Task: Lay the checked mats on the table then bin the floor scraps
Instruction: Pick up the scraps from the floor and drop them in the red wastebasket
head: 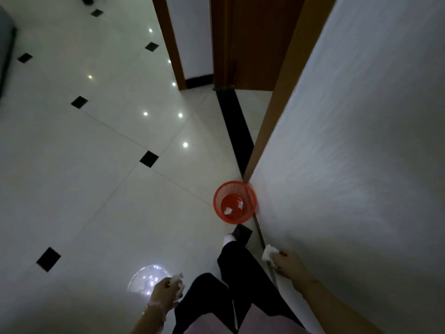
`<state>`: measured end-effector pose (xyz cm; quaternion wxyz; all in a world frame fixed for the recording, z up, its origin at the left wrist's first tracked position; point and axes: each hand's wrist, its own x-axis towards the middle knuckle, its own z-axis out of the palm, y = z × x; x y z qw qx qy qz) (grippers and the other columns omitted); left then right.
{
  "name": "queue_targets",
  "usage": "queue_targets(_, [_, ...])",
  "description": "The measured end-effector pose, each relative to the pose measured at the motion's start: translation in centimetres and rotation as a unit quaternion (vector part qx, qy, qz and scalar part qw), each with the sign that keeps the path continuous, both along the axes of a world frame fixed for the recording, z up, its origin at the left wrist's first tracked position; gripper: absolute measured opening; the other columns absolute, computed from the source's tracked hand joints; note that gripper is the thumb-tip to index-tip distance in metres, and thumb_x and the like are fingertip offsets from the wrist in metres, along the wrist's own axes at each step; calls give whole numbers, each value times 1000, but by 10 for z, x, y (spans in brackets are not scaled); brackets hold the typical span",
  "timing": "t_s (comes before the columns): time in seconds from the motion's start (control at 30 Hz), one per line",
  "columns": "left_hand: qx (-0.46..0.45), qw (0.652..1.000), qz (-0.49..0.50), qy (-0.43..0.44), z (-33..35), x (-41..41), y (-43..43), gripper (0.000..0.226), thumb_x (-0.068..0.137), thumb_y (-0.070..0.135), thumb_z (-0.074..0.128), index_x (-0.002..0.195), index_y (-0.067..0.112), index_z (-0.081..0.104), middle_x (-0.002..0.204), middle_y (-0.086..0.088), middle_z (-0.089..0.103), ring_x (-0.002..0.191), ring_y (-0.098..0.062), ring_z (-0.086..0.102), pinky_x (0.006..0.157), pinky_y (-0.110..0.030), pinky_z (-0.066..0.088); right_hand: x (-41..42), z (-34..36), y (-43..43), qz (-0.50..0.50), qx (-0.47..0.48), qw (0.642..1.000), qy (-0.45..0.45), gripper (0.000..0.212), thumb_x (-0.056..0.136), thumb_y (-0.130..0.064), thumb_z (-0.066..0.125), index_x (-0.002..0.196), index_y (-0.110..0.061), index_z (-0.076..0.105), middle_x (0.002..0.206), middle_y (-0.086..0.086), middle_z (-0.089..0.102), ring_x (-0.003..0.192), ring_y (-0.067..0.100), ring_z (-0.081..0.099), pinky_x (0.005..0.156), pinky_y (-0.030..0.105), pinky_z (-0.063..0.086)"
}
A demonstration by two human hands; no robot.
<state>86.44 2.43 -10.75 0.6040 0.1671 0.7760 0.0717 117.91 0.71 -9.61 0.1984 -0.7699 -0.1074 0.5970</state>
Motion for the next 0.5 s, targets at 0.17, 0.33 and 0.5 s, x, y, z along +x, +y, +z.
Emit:
queue_targets(0.17, [-28,999,-24,-18,-33,28,62,22,88,19,61,79,-1,63,48,-5,55,49,-18,48,52,-23,39,-2,-30,97,-7,16,1000,-21,17,87,-11,61,89,5,66,76,16,59,70,24,55,64,30,47])
queue_targets(0.33, [21,995,-81,-48,-86,86,147,6,88,12,59,88,7,61,81,-16,61,70,-25,56,61,-27,45,-7,-86,144,-90,-10,996,-3,19,87,-10,61,70,-5,55,59,8,53,57,19,48,56,24,43])
queue_targets(0.5, [30,991,-111,-62,-165,132,205,19,88,18,57,92,0,63,81,-17,62,71,-25,55,66,-32,46,-9,-160,158,-190,-51,979,49,24,88,-9,59,66,-7,52,66,11,53,58,18,49,59,26,45])
